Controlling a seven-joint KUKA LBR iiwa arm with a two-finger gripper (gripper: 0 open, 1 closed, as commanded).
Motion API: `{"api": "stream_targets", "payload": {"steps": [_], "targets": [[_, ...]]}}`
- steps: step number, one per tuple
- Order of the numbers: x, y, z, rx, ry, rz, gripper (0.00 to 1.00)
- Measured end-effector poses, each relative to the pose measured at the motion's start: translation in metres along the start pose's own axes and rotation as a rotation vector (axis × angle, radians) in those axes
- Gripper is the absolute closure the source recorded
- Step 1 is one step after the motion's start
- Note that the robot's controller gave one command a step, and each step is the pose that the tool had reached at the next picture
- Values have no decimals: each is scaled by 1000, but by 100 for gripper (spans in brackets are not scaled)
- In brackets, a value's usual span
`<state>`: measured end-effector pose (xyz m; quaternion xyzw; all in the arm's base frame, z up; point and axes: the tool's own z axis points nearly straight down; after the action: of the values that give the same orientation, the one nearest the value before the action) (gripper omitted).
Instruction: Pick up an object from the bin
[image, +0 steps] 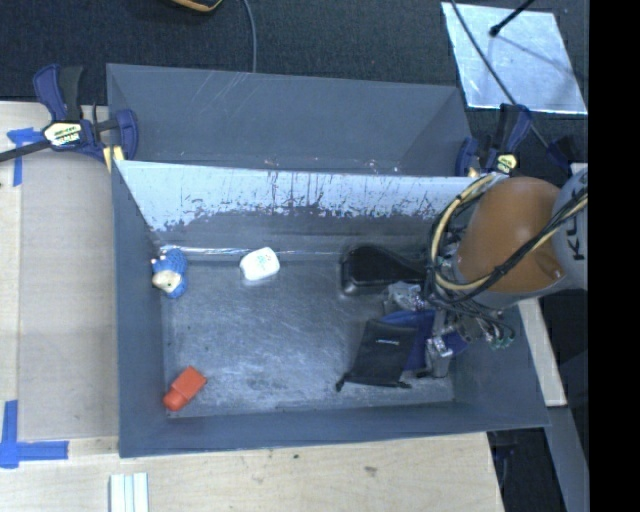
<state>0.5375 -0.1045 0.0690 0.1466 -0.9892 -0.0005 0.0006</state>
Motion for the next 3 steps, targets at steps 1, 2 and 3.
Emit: {"api": "stream_targets", "payload": {"steps": [1,2,3], "targets": [[5,15,-32,4,-7,-425,0],[10,25,-38,5,-7,-839,0],[19,37,0,1,-2,-1150,0]]}}
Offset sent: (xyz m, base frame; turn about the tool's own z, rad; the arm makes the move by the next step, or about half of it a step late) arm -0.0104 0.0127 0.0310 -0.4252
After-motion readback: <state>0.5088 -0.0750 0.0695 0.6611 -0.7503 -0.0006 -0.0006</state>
